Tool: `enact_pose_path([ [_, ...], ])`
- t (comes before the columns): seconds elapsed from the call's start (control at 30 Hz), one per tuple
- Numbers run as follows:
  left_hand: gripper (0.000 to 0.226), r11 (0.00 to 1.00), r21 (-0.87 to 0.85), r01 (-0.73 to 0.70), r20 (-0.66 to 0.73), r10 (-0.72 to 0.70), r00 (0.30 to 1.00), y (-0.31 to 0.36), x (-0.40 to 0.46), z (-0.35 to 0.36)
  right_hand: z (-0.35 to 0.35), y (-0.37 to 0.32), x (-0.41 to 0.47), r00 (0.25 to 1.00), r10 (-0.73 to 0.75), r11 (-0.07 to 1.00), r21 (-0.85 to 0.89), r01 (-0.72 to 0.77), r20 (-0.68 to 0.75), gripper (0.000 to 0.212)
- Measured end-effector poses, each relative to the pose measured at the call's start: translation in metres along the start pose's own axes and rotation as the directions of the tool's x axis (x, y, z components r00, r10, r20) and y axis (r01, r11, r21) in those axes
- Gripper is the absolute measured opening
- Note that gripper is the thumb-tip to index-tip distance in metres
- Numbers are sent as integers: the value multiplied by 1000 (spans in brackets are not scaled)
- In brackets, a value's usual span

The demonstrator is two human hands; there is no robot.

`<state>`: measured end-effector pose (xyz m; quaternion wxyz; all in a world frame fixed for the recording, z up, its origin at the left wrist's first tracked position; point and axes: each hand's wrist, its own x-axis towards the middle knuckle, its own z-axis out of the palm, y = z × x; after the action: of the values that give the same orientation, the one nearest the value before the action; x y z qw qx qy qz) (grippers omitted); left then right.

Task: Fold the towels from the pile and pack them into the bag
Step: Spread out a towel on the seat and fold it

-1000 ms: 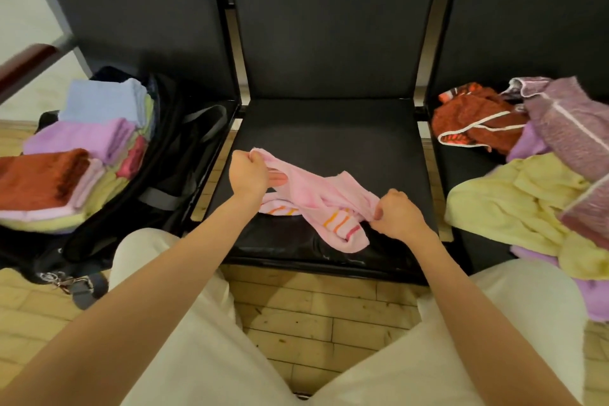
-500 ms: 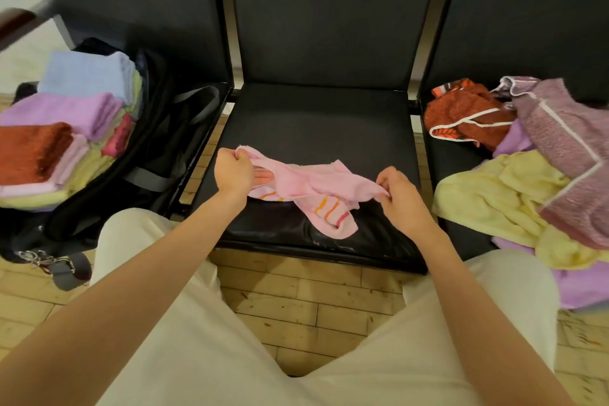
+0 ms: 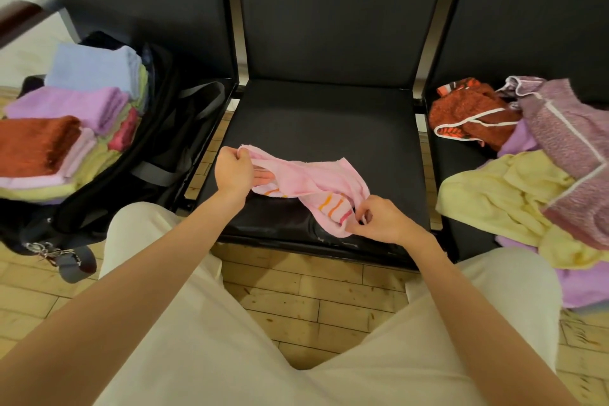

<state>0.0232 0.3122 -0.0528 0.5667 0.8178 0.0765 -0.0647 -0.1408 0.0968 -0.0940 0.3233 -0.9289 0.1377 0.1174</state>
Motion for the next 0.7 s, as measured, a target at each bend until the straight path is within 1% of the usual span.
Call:
enact_pose_path([
  [0.13, 12, 999, -34, -15, 23, 16, 1000, 0, -10, -11, 4, -3, -8, 996, 36, 999, -7, -37, -80, 20],
  [0.17, 12, 999, -39, -30, 14, 30, 999, 1, -10, -16, 1, -4, -10, 991, 45, 999, -1, -46, -125, 21],
  [0.23, 11, 997, -7, -80, -11, 80, 997, 0, -6, -28, -8, -8, -16, 964, 68, 998, 28, -63, -259, 19],
  [0.3, 12, 983, 100, -151, 4, 152, 988, -3, -1, -40, -20, -13, -23, 910, 86, 996, 48, -73, -405, 16],
  [0.37, 16, 946, 235, -224, 73, 213, 974, -3, 3, -52, -31, -18, -29, 857, 85, 996, 25, -84, -509, 14],
  [0.43, 18, 894, 342, -291, 132, 261, 956, 5, 5, -62, -41, -24, -35, 826, 79, 996, 4, -93, -558, 13],
  [0.47, 19, 873, 371, -317, 139, 286, 948, 10, 8, -66, -47, -28, -37, 817, 81, 995, -1, -99, -570, 12],
  [0.5, 19, 861, 375, -343, 128, 319, 939, 20, 9, -69, -54, -33, -39, 808, 78, 995, -2, -98, -584, 10],
  [0.57, 19, 849, 350, -397, 58, 403, 913, 46, 12, -73, -70, -45, -40, 769, 47, 998, 8, -55, -638, 7],
  [0.63, 20, 832, 307, -462, -52, 499, 865, 80, 8, -77, -87, -58, -41, 695, 4, 999, 27, 22, -719, 9],
  [0.7, 21, 845, 198, -497, -143, 526, 838, 116, 2, -81, -106, -73, -42, 603, -31, 995, 32, 94, -797, 11],
])
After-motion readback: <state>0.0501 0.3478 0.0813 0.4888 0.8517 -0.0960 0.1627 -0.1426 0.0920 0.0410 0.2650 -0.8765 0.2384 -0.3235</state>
